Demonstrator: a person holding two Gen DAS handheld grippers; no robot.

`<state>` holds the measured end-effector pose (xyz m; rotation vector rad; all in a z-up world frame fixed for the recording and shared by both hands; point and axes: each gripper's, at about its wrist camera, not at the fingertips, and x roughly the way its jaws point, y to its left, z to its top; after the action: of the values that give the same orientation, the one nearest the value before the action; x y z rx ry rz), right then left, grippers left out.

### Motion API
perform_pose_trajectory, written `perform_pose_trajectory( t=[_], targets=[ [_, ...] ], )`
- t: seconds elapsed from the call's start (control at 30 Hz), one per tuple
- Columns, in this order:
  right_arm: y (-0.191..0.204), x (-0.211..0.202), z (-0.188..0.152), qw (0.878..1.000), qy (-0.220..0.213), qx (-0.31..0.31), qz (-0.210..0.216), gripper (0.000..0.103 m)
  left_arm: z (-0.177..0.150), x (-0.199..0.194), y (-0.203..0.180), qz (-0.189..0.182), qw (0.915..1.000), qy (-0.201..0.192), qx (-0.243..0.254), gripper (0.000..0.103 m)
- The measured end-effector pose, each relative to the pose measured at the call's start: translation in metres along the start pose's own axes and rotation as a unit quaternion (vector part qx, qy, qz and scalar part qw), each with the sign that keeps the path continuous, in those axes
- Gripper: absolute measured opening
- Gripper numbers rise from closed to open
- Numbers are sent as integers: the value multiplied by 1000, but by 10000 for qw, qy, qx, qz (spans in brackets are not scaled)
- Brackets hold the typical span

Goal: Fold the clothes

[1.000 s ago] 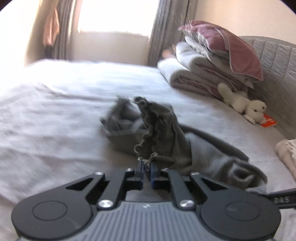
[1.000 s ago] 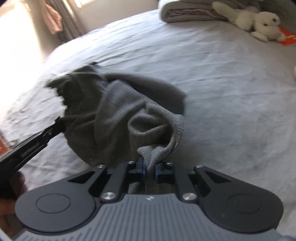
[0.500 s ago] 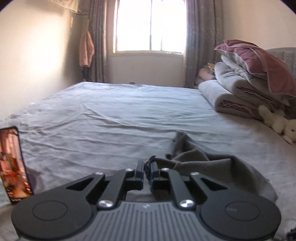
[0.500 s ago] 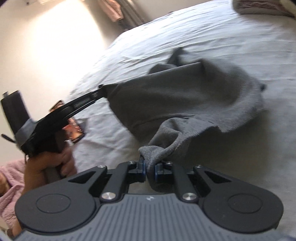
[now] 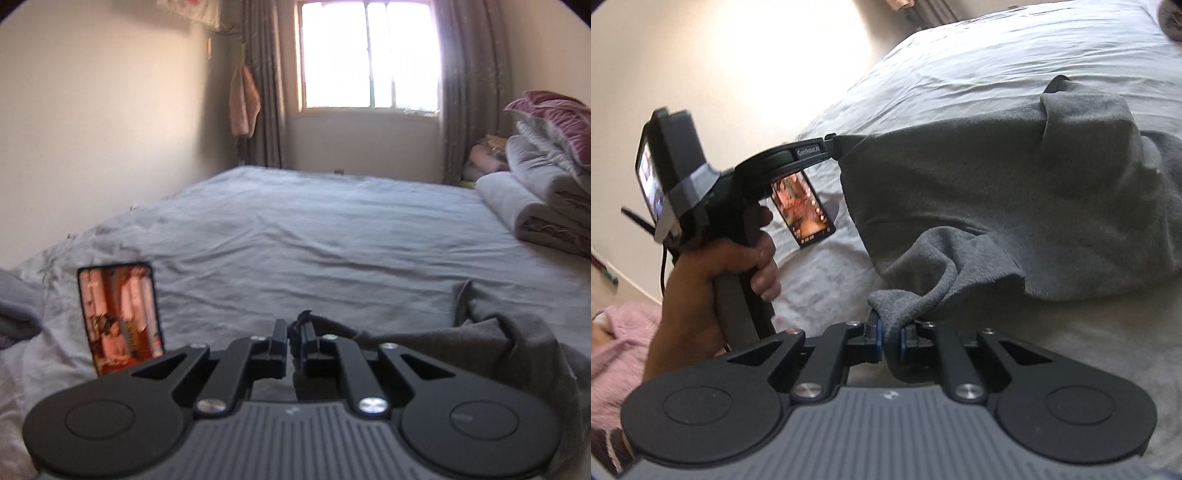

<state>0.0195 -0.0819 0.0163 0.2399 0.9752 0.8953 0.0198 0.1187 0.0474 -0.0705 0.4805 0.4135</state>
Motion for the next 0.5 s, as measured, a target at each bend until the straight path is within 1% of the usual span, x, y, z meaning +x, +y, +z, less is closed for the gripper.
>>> perform_pose_trajectory(
  t=[0.03,0.07,0.1,0.13,0.17,0.2,0.23,0.27,0.3,0.37,0.43,0.5],
  targets=[
    [1,3,1,10000,42,-35,-23,18,-1,3,3,-46,9999,112,-78,7],
    [-2,1,2,10000,-7,-7,-67,18,-2,5,5,-99,9996,224,-162,7],
    [-5,-1,4,9999,-66,28,-114,21,-4,8,7,-151,9990,336,-247,8],
    [-9,-3,6,9998,-124,63,-162,33,-4,9,8,-247,9982,437,-331,9],
    [-12,-5,8,9996,-183,98,-209,41,-4,10,7,-327,9975,484,-387,9],
    [-15,-8,10,9993,-241,134,-256,51,-5,9,6,-399,9969,516,-436,16],
    [-19,-10,12,9989,-300,169,-303,53,-6,9,4,-443,9967,532,-412,20],
    [-22,-12,14,9985,-359,204,-350,53,-8,8,1,-480,9967,543,-368,31],
    [-25,-14,16,9981,-417,239,-397,53,-10,6,-2,-501,9967,563,-289,38],
    [-36,-28,17,9956,-629,409,-567,53,-15,4,-8,-575,9963,628,-119,40],
    [-50,-37,18,9912,-814,655,-811,54,-21,2,-15,-751,9945,730,36,42],
    [-68,-48,19,9840,-984,977,-1118,54,-26,-2,-22,-976,9917,818,188,49]
  ],
)
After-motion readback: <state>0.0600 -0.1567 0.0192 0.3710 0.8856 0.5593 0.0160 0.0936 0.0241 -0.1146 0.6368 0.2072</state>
